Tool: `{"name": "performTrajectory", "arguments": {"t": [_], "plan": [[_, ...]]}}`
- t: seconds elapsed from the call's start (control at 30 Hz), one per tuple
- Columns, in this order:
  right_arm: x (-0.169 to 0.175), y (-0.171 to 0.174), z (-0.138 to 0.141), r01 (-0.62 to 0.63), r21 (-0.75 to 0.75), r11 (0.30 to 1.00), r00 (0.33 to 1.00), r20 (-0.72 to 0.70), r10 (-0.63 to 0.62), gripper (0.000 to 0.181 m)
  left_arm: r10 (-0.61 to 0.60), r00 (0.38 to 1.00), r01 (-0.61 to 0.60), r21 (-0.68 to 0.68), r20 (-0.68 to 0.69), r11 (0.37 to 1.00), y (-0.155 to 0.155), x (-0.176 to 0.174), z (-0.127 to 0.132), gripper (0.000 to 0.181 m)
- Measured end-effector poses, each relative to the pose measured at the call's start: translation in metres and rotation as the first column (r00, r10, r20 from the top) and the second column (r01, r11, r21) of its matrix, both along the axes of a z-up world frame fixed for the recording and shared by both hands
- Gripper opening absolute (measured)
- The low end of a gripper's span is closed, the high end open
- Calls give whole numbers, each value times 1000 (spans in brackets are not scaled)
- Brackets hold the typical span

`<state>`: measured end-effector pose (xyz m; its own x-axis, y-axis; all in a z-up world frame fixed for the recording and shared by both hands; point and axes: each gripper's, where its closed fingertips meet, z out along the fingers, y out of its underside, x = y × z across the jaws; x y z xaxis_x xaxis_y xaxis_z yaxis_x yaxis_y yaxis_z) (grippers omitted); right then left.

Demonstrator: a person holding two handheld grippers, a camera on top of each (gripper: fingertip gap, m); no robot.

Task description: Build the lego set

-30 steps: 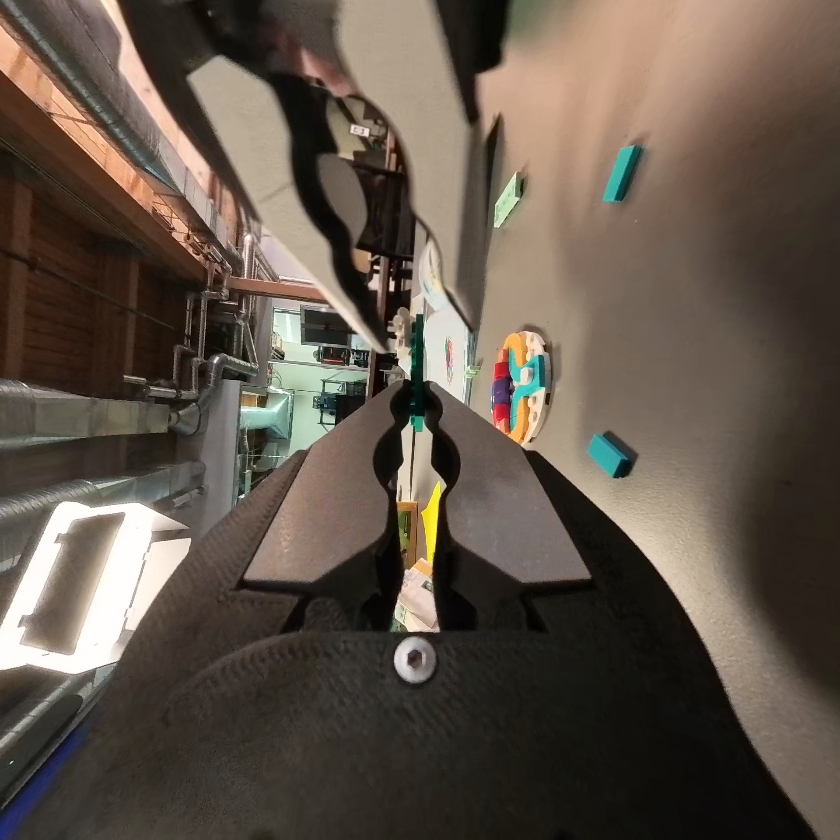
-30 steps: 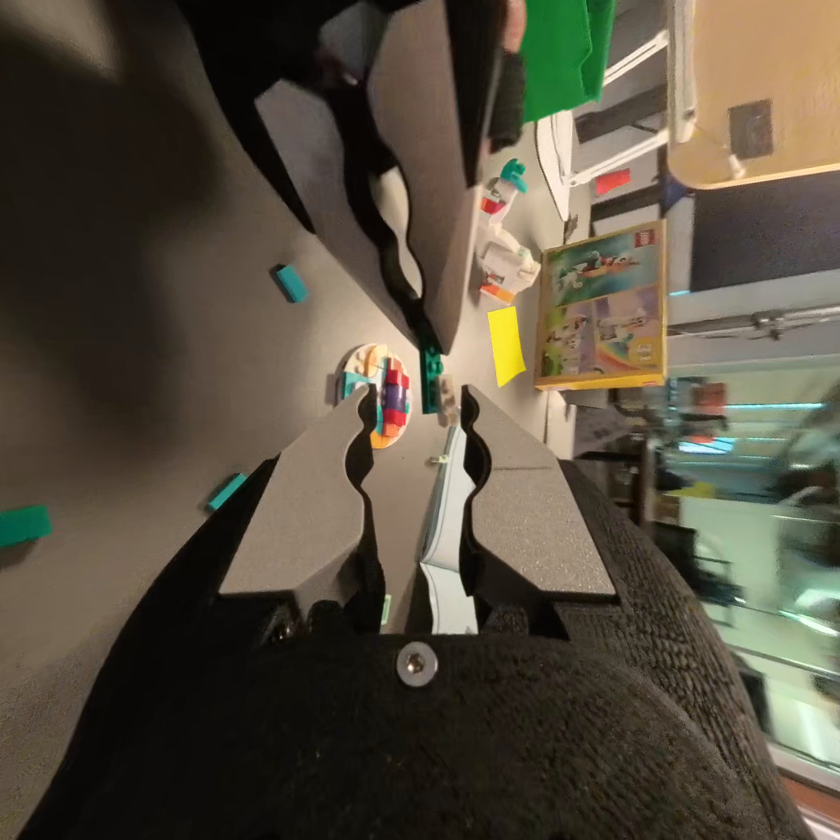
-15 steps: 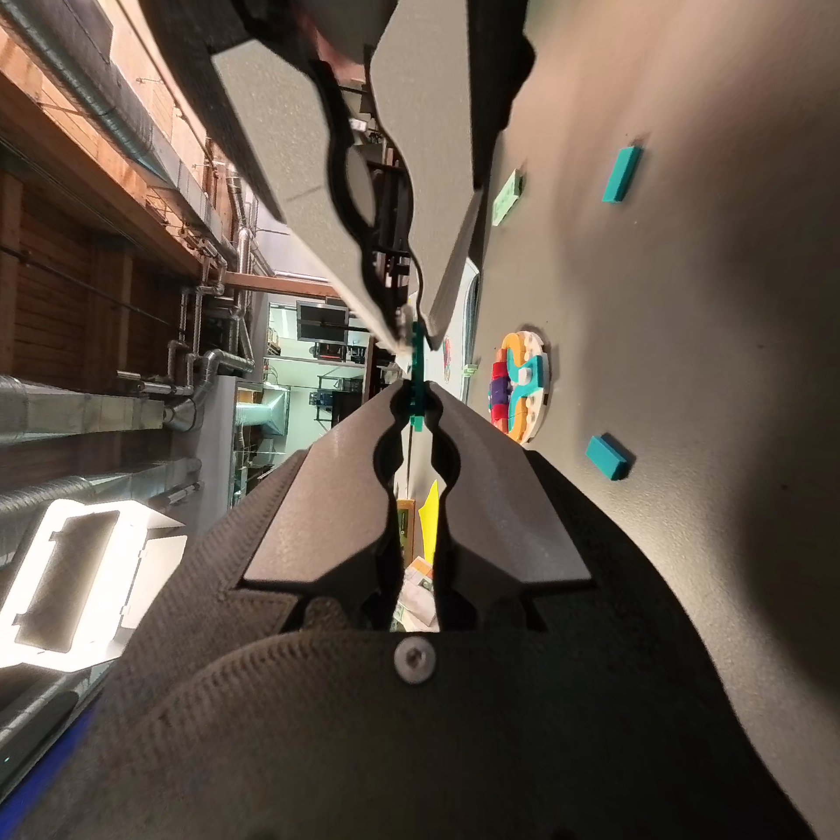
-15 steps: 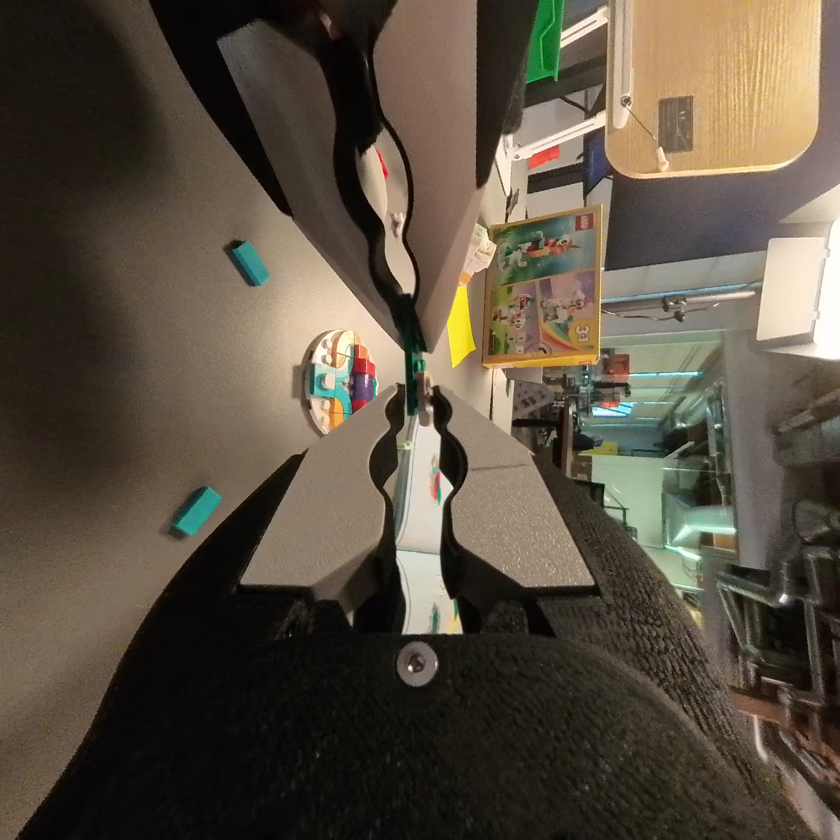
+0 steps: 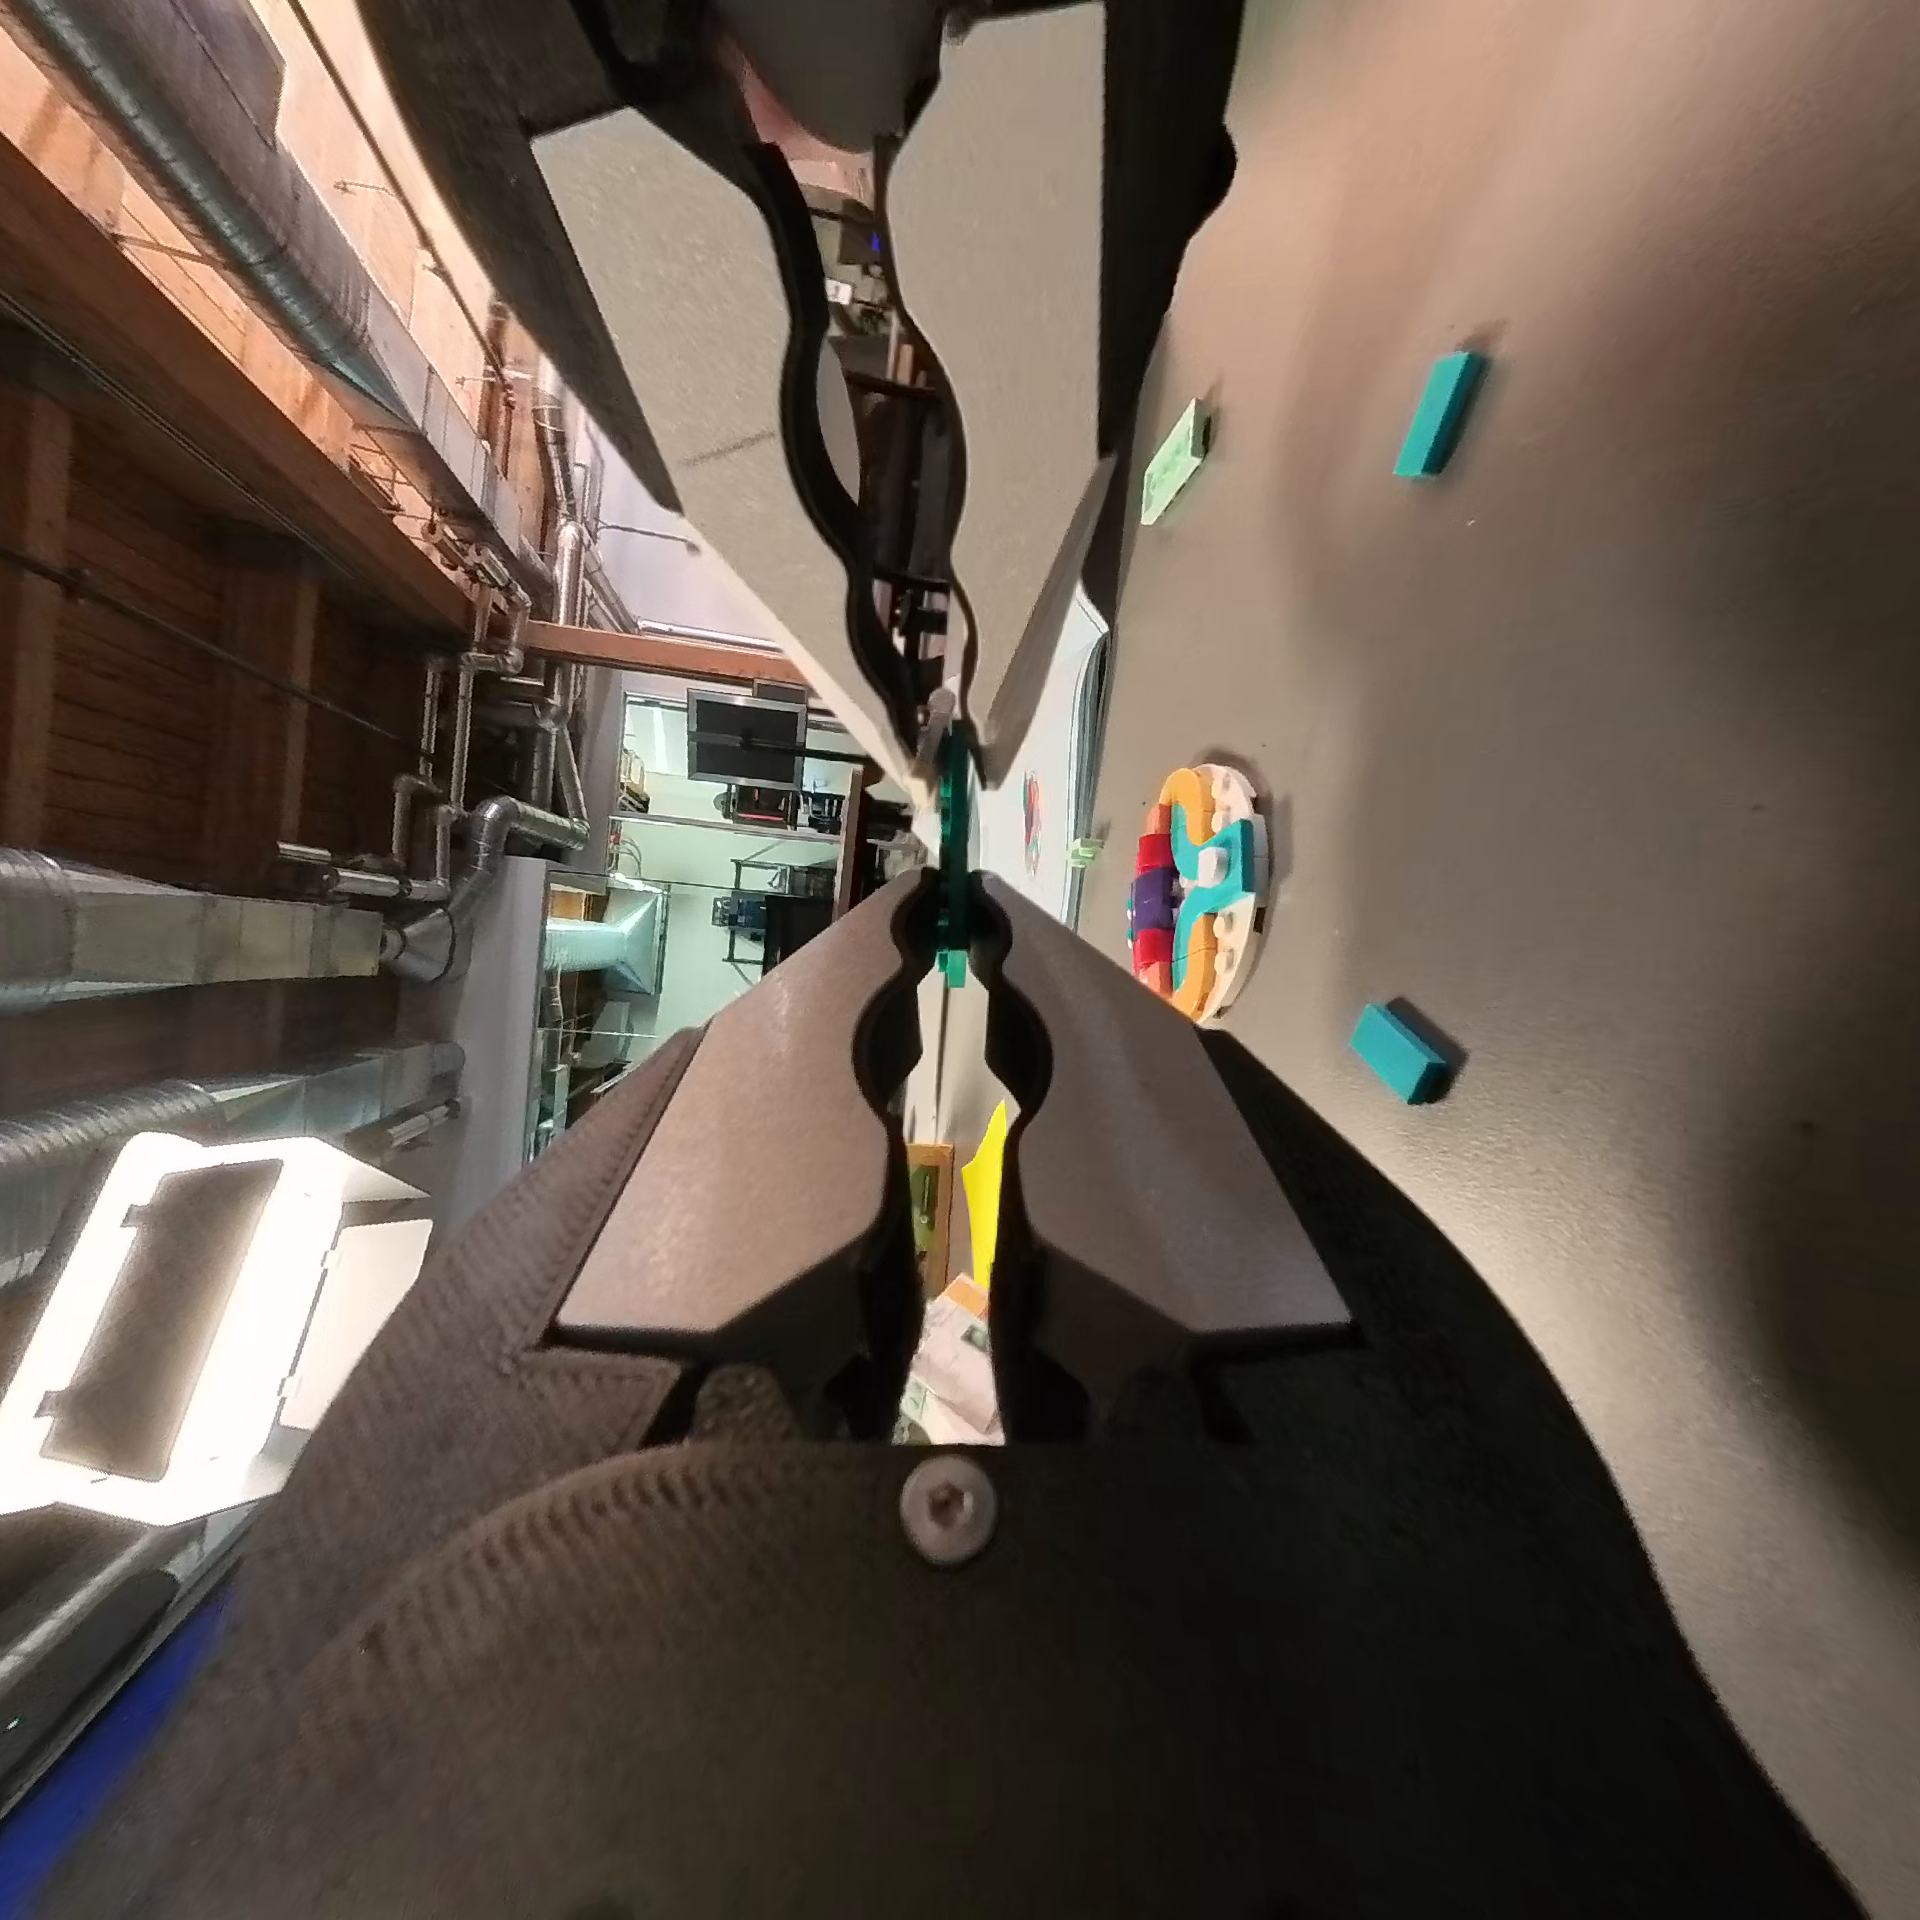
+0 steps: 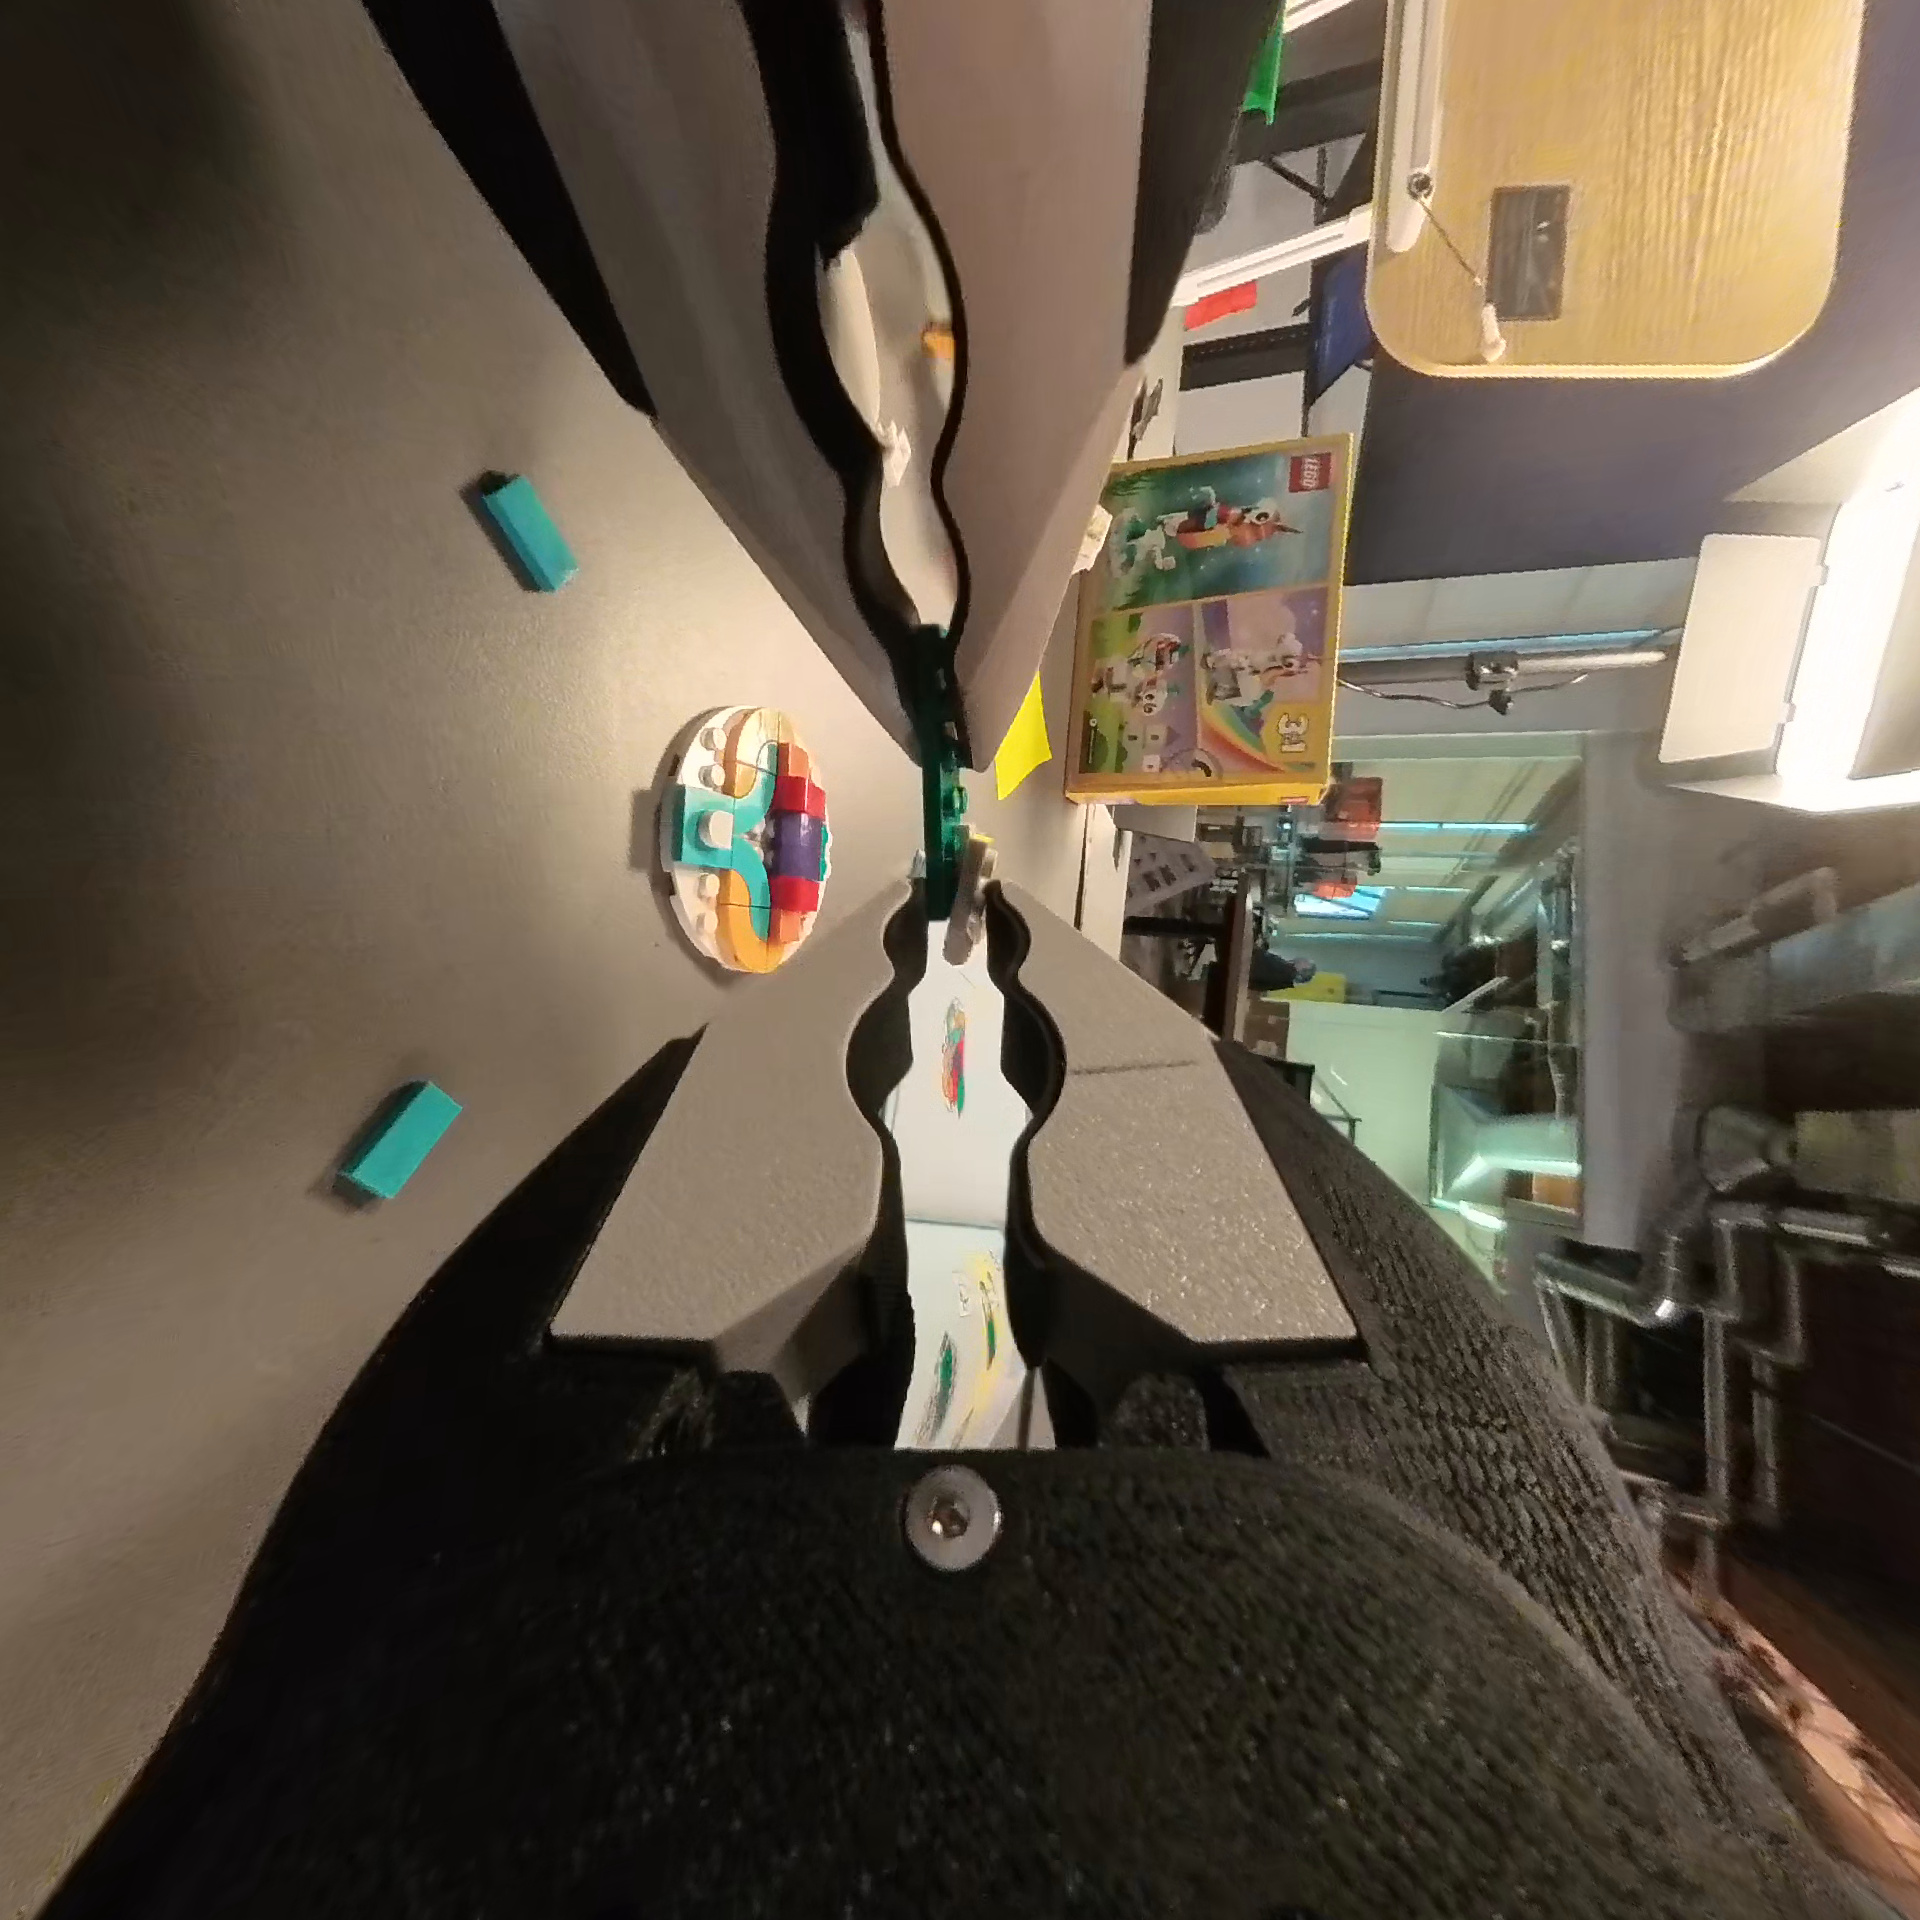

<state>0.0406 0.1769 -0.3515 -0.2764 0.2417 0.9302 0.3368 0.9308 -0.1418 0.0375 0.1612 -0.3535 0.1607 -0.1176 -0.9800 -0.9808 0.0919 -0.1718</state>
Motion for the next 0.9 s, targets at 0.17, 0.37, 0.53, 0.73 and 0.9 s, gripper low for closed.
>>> {"name": "performTrajectory", "arguments": {"t": [0.17,0.37,0.53,0.73,0.9], "plan": [[0,-2,-1,-10,-2,1000,1000,3,10,9,-1,1000,1,-6,3,1000,0,0,-1,3],[-2,-2,-2,-3,13,1000,1000,-4,3,8,2,1000,-2,-18,11,1000,1,0,-2,3],[-3,-2,2,-7,46,999,999,-37,8,6,3,999,-2,-21,48,1000,0,-1,1,3],[-5,-1,0,-2,65,998,1000,-21,3,6,9,998,-7,-44,58,999,1,-2,-2,3],[-6,2,-5,19,69,997,1000,-1,-19,7,22,998,-18,-69,60,997,3,-3,-7,3]]}}
